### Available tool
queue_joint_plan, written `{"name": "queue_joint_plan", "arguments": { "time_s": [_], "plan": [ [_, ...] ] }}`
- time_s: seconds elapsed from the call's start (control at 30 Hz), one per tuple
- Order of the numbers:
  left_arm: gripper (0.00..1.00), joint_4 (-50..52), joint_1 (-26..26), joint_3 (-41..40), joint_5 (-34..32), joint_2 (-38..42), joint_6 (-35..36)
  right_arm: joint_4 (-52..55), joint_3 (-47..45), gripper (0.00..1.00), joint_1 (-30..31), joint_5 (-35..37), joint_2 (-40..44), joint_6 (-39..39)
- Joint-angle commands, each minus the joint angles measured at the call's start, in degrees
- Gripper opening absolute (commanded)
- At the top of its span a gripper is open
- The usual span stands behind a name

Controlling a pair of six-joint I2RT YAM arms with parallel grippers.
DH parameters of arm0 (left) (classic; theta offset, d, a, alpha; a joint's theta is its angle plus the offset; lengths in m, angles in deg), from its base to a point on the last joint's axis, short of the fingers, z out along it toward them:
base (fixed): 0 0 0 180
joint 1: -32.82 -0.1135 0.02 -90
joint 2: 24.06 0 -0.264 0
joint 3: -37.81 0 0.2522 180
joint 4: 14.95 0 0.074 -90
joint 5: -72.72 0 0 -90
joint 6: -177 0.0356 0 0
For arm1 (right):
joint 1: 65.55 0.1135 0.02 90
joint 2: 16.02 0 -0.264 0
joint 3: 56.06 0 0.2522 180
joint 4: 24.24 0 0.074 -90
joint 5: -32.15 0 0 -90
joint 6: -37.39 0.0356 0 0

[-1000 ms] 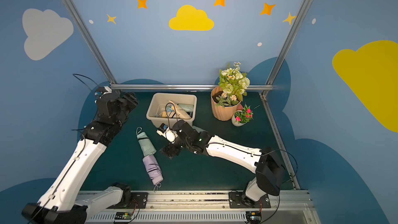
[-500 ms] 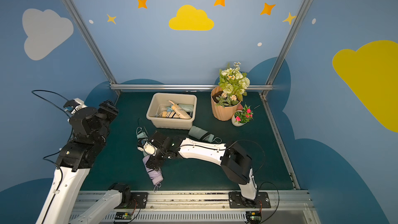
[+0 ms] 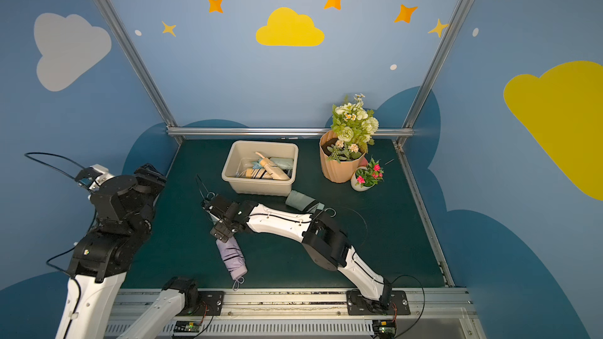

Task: Put the umbrella into the storage box
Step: Pick up the umbrella from the storage box.

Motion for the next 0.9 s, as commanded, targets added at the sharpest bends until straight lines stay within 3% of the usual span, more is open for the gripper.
{"name": "queue_joint_plan", "arguments": {
  "time_s": [0.0,0.5,0.87],
  "plan": [
    [0.7,1.3,-0.3,1.5,-1.0,-0.1,1.0,-0.6,4.3,0.98,0.6,4.7,-3.1,1.1],
    [0.7,1.4,-0.3,2.0,1.4,-0.7,2.2,-2.2,17.5,0.98,0.8,8.1,-15.2,6.0],
    [0.7,1.6,-0.3,3.0,3.1,-1.6,3.0,-0.9,23.0,0.92,0.9,10.4,-20.6,8.2]
  ]
}}
